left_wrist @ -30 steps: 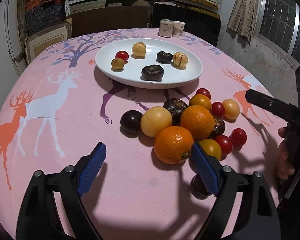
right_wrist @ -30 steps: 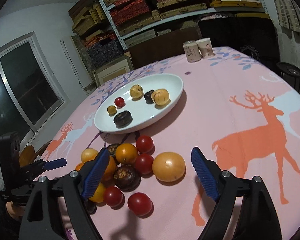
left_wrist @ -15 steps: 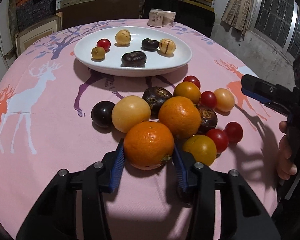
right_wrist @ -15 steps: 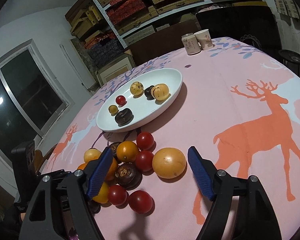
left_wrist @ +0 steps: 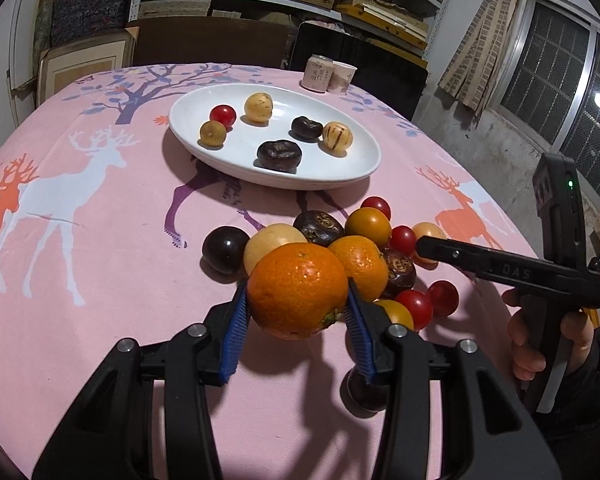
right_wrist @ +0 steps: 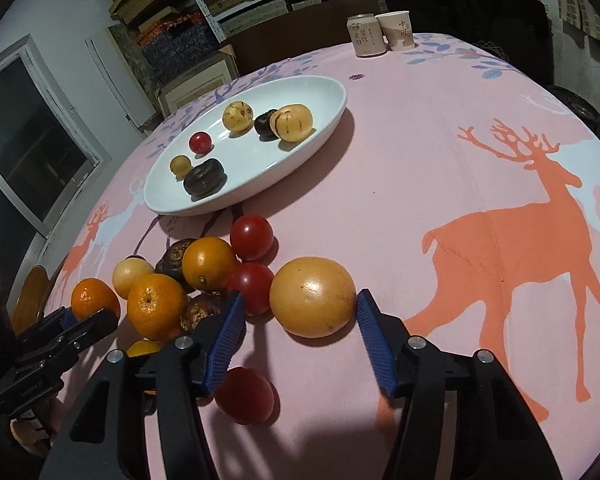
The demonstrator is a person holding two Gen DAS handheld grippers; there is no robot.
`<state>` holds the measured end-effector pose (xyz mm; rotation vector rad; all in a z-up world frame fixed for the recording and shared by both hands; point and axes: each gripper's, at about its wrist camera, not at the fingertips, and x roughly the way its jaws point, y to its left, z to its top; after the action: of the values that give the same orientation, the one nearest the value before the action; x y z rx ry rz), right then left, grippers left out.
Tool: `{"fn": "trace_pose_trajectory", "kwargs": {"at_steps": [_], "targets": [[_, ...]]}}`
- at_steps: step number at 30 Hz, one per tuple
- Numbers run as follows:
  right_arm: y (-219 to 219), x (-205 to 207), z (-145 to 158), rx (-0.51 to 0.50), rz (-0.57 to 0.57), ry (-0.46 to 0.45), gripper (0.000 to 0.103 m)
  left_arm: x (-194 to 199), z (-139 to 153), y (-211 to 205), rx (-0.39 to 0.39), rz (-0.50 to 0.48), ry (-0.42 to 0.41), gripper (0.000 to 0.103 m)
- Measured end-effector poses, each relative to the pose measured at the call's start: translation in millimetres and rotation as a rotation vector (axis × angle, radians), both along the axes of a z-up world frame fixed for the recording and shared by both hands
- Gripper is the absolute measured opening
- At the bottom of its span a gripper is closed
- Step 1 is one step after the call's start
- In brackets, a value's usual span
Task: Organize fruits
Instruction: 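Grasp an orange with the left tool while the right tool grasps a large yellow pear, then place the orange and large pear on the white plate, open both tools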
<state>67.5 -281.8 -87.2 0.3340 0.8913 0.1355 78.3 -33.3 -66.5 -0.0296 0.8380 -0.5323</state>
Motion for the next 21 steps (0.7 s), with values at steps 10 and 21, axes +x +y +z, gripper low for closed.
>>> {"fn": "trace_pose_trajectory", "kwargs": {"at_steps": [10,21], "targets": [[-14,3,-3,0.085,-0.03,-0.008,0.043,0,-2,0,-0.001,0.003,0.007,0.044],[-10,-3,27,0.085,0.019,-0.138,0.043,20,4,10,-0.046,0.028,0.049,0.044]]}}
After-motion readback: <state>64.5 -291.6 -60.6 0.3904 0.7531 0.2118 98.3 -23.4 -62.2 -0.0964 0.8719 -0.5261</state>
